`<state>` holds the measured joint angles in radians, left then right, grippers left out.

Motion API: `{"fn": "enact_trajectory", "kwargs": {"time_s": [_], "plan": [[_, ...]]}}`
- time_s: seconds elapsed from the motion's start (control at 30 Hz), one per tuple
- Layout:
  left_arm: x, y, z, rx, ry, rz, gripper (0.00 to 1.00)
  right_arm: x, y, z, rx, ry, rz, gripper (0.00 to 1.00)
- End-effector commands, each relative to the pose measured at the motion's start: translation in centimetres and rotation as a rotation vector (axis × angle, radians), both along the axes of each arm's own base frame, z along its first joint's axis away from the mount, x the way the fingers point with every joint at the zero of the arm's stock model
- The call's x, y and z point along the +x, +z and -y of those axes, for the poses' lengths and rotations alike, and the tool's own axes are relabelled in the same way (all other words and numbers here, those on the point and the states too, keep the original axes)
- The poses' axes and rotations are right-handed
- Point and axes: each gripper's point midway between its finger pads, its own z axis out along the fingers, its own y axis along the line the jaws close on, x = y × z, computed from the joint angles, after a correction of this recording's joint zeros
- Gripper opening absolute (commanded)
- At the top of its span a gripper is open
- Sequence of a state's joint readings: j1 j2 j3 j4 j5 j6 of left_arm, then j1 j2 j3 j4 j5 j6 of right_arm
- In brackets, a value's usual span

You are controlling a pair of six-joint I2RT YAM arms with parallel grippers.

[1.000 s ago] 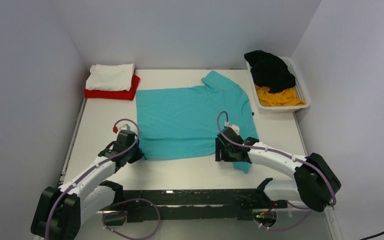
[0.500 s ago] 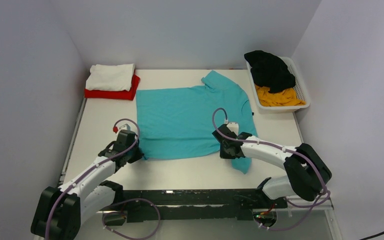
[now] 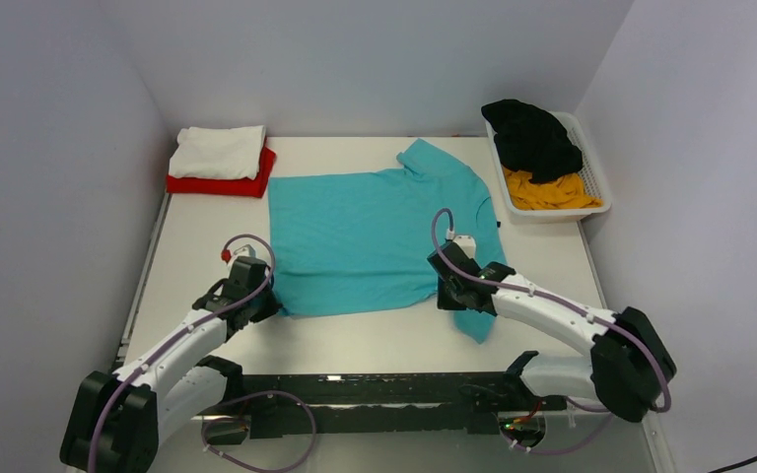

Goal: Fold and stack the t-shirts
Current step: Flatten out the tshirt

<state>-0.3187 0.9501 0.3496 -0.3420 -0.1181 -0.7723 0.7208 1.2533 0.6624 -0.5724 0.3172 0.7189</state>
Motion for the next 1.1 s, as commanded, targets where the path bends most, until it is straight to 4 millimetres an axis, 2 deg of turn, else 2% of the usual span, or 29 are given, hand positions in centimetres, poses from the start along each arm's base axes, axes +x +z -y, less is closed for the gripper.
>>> {"fn": "enact_trajectory", "kwargs": {"time_s": [0.0,0.13,0.2,0.27,0.37,0.4,0.43,0.47,0.5,0.57,0.6,0.67,0.8,0.9,0.97,1.07], "plan": [[0.4,0.8,-0.4,0.028,0.000,0.022,0.00,-0.5,2.8,-4.7,0.209,0.261,0.030,0.00],[0.4,0.8,-0.6,0.035,0.003,0.020,0.00,-3.3,1.9,-7.7,0.319,0.422,-0.104,0.00],[0.4,0.9,-0.7,0.044,0.004,0.020,0.00,-5.0,1.1,-8.1,0.315,0.491,-0.193,0.00],[0.3,0.9,-1.0,0.060,0.012,0.014,0.00,-6.4,0.4,-7.7,0.268,0.531,-0.273,0.00],[0.2,1.0,-1.4,0.076,0.019,0.011,0.00,-8.4,0.6,-8.2,0.293,0.634,-0.345,0.01],[0.2,1.0,-1.4,0.075,0.020,0.010,0.00,-8.6,0.9,-8.4,0.307,0.638,-0.343,0.21],[0.3,1.1,-1.3,0.071,0.018,0.011,0.00,-8.3,1.2,-8.4,0.306,0.627,-0.326,0.50],[0.3,1.1,-1.1,0.065,0.015,0.013,0.00,-7.6,1.6,-8.2,0.289,0.589,-0.295,0.68],[0.3,1.2,-1.1,0.061,0.015,0.013,0.00,-6.9,2.1,-7.8,0.264,0.541,-0.260,0.82],[0.3,1.4,-1.0,0.059,0.015,0.017,0.00,-5.6,3.2,-6.3,0.204,0.437,-0.195,0.98],[0.4,1.5,-1.1,0.060,0.015,0.019,0.00,-5.3,3.9,-5.6,0.195,0.374,-0.170,1.00],[0.3,1.7,-1.2,0.068,0.018,0.019,0.00,-5.8,4.0,-3.9,0.163,0.267,-0.189,1.00],[-0.1,1.8,-1.4,0.064,0.026,0.011,0.00,-8.6,2.7,-0.3,0.103,0.021,-0.309,1.00],[-0.4,1.5,-1.5,0.058,0.040,0.012,0.00,-9.3,2.1,2.6,0.040,-0.146,-0.305,1.00],[-0.6,1.5,-1.4,0.050,0.044,0.010,0.00,-8.4,1.3,2.7,0.092,-0.201,-0.287,0.98],[-0.7,1.3,-1.3,0.038,0.046,0.010,0.00,-6.1,0.3,1.4,0.218,-0.195,-0.246,0.91]]}}
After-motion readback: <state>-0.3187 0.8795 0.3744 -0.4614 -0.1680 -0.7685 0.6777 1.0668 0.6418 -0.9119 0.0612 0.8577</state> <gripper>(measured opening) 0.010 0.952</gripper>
